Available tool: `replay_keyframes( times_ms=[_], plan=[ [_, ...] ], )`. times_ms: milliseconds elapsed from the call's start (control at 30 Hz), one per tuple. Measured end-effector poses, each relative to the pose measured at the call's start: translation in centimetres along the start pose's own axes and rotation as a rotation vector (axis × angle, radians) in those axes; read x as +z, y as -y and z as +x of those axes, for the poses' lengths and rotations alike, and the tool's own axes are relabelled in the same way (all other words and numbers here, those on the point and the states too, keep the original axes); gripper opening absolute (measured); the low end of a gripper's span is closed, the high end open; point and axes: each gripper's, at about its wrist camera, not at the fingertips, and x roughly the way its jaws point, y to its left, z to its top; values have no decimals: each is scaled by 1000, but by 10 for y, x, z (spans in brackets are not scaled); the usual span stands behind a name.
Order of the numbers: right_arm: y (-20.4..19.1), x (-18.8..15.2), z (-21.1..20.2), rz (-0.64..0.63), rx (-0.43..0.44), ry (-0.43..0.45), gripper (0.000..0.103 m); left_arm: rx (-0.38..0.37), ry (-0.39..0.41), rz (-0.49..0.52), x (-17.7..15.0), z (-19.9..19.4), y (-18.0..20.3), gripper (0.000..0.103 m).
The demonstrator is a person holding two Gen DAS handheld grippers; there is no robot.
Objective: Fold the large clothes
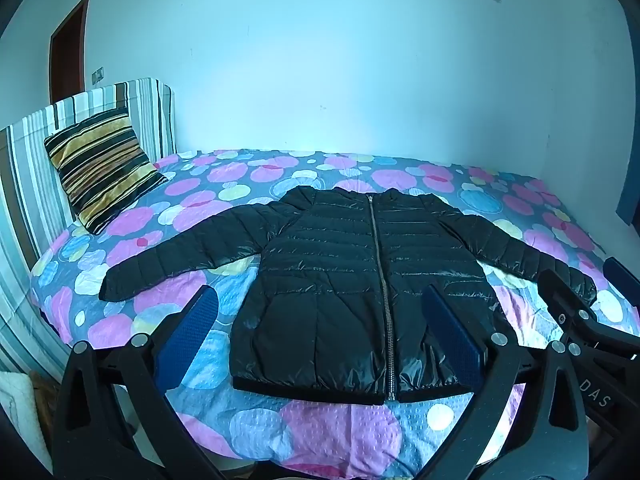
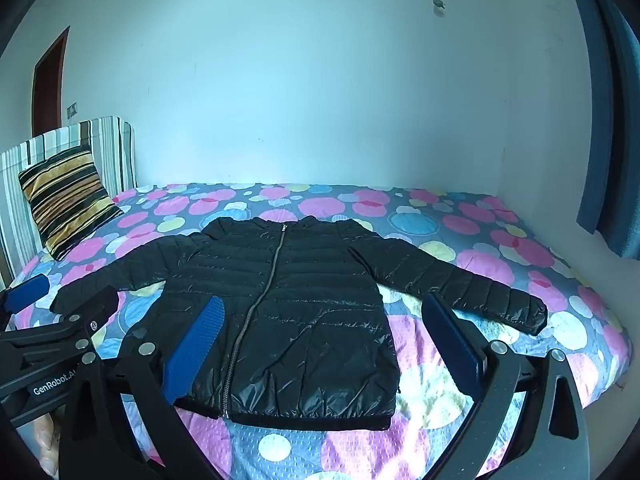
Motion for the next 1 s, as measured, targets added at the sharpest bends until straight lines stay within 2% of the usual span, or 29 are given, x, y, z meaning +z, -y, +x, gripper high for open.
replay_keyframes(
  times_ms=[1000],
  plan=[
    [2,-1,4,-2,0,-4,98,2,-7,2,0,0,0,101]
  ],
)
